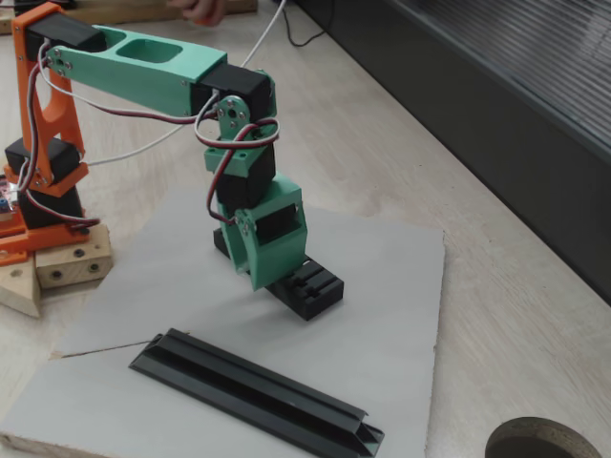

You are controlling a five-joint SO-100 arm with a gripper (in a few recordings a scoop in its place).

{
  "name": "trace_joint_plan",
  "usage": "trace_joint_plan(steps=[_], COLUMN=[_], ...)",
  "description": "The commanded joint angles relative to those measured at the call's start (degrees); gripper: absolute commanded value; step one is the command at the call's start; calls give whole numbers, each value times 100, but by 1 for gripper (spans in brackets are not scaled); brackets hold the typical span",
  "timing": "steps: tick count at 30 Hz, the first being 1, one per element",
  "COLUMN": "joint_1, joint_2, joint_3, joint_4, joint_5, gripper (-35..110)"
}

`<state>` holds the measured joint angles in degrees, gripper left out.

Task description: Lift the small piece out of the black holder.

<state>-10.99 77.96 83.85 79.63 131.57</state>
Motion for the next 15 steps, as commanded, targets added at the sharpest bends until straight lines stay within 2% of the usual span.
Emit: trace_joint_plan(steps=[1, 7, 15], joint_1=[-18, -9, -9], joint_2=[53, 53, 53], joint_3=[-158, -105, -97], joint_4=[70, -290, -246], joint_5=[53, 53, 44], gripper=[26, 26, 26])
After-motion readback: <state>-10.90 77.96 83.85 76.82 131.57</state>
